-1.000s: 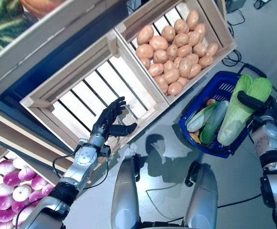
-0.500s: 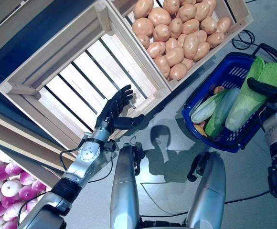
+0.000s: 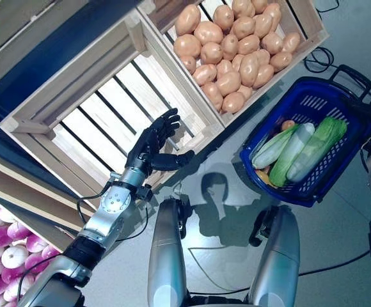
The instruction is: Put vegetables into the basket
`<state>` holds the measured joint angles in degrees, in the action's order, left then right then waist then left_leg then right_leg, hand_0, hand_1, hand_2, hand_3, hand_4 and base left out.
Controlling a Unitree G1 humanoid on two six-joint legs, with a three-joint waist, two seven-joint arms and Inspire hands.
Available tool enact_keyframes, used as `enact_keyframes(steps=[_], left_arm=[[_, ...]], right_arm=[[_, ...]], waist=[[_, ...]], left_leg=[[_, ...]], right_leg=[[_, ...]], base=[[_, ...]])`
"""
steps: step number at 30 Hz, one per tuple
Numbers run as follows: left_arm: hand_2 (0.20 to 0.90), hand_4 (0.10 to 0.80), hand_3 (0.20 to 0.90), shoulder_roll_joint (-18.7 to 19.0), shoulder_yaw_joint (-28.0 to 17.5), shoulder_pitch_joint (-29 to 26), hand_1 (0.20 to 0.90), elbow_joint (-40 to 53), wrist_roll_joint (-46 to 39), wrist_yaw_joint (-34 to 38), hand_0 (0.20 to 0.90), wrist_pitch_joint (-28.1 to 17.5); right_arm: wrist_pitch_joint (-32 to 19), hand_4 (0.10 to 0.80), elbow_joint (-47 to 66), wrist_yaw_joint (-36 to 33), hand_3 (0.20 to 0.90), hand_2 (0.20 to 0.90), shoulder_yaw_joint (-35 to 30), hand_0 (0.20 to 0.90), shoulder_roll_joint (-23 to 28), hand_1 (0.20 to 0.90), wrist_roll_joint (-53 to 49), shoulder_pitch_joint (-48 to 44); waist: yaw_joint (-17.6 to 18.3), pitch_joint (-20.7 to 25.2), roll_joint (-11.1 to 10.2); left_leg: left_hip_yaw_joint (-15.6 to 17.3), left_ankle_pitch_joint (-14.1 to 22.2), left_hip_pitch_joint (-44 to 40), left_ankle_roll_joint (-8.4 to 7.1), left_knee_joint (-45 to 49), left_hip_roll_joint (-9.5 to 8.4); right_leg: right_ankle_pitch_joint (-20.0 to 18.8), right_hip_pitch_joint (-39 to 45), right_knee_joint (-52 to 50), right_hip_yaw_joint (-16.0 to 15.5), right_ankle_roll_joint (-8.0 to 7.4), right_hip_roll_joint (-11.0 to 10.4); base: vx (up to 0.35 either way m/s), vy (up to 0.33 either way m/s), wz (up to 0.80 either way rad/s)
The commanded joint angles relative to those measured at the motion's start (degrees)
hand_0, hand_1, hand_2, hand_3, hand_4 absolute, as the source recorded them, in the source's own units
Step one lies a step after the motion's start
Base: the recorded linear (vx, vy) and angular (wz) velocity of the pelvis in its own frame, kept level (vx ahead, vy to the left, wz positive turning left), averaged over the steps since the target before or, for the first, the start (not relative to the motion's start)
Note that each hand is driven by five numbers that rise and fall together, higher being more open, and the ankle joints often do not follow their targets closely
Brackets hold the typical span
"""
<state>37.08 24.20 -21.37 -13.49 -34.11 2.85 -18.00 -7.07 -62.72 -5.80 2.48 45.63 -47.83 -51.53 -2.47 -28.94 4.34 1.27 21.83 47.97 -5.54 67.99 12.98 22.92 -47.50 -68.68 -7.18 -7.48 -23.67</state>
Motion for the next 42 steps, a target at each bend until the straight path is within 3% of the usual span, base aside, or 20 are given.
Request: enact_keyframes(steps=[1,3,4,11,13,15,16,21,24,30,33,38,42], left_arm=[[0.900,0.800,0.900,2.19,-3.14,-1.65,0.900,3.72,-1.32,-1.06,0.900,-6.20],[0.900,0.800,0.900,2.33,-3.26,-1.47,0.900,3.46,-0.78,-1.22,0.900,-5.89],[0.900,0.800,0.900,2.20,-3.55,-1.21,0.900,3.37,0.53,-1.34,0.900,-5.42],[0.900,0.800,0.900,-0.36,-4.10,0.86,0.900,1.88,5.12,-3.40,0.900,-0.83],[0.900,0.800,0.900,-2.85,-3.96,3.29,0.900,0.85,5.96,-4.23,0.900,2.26],[0.900,0.800,0.900,-4.02,-3.98,4.41,0.900,0.34,5.88,-4.70,0.900,3.51],[0.900,0.800,0.900,-6.04,-3.96,7.32,0.900,-0.65,8.00,-5.52,0.900,4.28],[0.900,0.800,0.900,-10.98,-2.39,15.75,0.900,-6.18,14.14,-5.15,0.900,4.12],[0.900,0.800,0.900,-13.60,-2.34,19.11,0.900,-11.99,16.68,-4.47,0.900,3.62],[0.900,0.800,0.900,-18.64,-4.64,22.17,0.900,-21.03,15.24,-3.12,0.900,4.02],[0.900,0.800,0.900,-23.12,-5.44,22.93,0.900,-26.58,12.61,-1.08,0.900,3.63],[0.900,0.800,0.900,-25.27,-5.10,23.86,0.900,-29.24,9.88,-0.21,0.900,4.30],[0.900,0.800,0.900,-24.96,-3.89,22.14,0.900,-29.97,8.59,1.14,0.900,4.56]], right_arm=[[-3.87,0.800,-1.17,3.44,0.900,0.900,-1.24,0.900,2.59,0.900,-2.77,0.18],[-4.15,0.800,-0.35,4.21,0.900,0.900,-1.31,0.900,1.60,0.900,-3.19,1.40],[-4.60,0.800,0.96,5.18,0.900,0.900,-1.44,0.900,0.58,0.900,-3.36,2.74],[-5.30,0.800,8.53,8.86,0.900,0.900,-1.82,0.900,-7.25,0.900,-4.01,10.37],[-5.14,0.800,14.20,8.20,0.900,0.900,-0.70,0.900,-12.25,0.900,-3.94,15.12],[-4.96,0.800,16.41,7.70,0.900,0.900,-0.18,0.900,-13.92,0.900,-3.89,16.92],[-5.60,0.800,20.76,7.99,0.900,0.900,0.21,0.900,-17.32,0.900,-3.89,22.20],[-7.48,0.800,29.71,11.19,0.900,0.900,3.69,0.900,-26.65,0.900,-2.85,36.67],[-8.25,0.800,32.80,12.17,0.900,0.900,7.76,0.900,-31.38,0.900,-0.78,43.02],[-8.36,0.800,35.09,12.16,0.900,0.900,10.99,0.900,-36.22,0.900,-0.25,49.07],[-8.89,0.800,35.23,15.33,0.900,0.900,14.04,0.900,-40.12,0.900,-3.71,52.15],[-6.86,0.800,35.01,15.77,0.900,0.900,17.42,0.900,-40.82,0.900,-3.25,53.29],[-8.73,0.800,34.05,15.54,0.900,0.900,20.20,0.900,-39.25,0.900,-0.27,51.51]], waist=[[-1.54,9.89,-1.75],[-1.54,10.56,-2.21],[-1.50,11.21,-2.75],[-1.12,15.33,-4.52],[-0.53,17.42,-5.11],[-0.31,18.27,-5.26],[0.12,20.30,-5.47],[1.44,24.29,-5.34],[2.60,25.69,-5.31],[4.14,26.47,-5.21],[5.09,26.22,-4.95],[5.47,25.56,-4.50],[4.95,25.38,-4.28]], left_leg=[[0.88,3.20,-8.28,-0.48,-9.05,2.06],[1.47,1.15,-11.13,-0.48,-13.37,2.23],[2.48,-2.44,-13.52,-0.04,-18.33,2.12],[5.33,-11.00,-26.54,-0.42,-36.65,1.52],[7.25,-14.38,-32.65,-0.66,-44.44,0.90],[7.81,-15.51,-34.61,-0.80,-47.32,0.52],[9.07,-17.34,-38.28,-0.75,-52.74,-0.31],[11.18,-22.31,-46.56,-0.71,-65.93,-2.47],[12.51,-23.46,-49.27,-0.45,-69.90,-3.05],[12.55,-23.76,-51.10,-0.07,-72.99,-4.39],[12.71,-23.25,-51.17,0.58,-72.99,-5.14],[12.90,-23.02,-51.86,0.89,-72.99,-5.36],[12.28,-22.63,-52.13,0.94,-72.99,-5.71]], right_leg=[[-3.10,7.12,9.18,-0.20,1.37,0.30],[-4.49,9.92,12.25,-0.82,1.29,0.70],[-7.35,12.50,16.69,-1.70,1.67,1.28],[-13.96,26.69,35.52,-5.49,0.74,4.59],[-16.79,32.97,44.30,-6.58,0.03,6.55],[-17.73,35.11,47.60,-6.67,-0.29,7.47],[-19.38,39.15,53.85,-6.65,-0.96,9.25],[-24.14,46.57,65.71,-6.15,-2.35,11.68],[-25.67,47.99,68.84,-5.65,-2.59,12.38],[-27.33,49.77,72.84,-5.37,-2.66,13.51],[-27.27,49.67,72.90,-4.88,-2.39,13.84],[-26.72,50.13,72.44,-4.98,-2.14,13.64],[-26.21,51.01,72.77,-5.82,-1.99,13.51]], base=[[0.074,0.010,-0.03],[0.045,0.007,-0.03],[0.012,0.002,-0.05],[0.128,-0.015,-0.07],[0.235,-0.011,-0.13],[0.187,0.018,-0.15],[0.236,0.043,-0.17],[0.142,0.074,-0.16],[0.076,0.060,-0.20],[0.040,0.051,-0.11],[-0.006,0.069,-0.05],[0.011,0.045,-0.03],[0.003,0.016,0.03]])
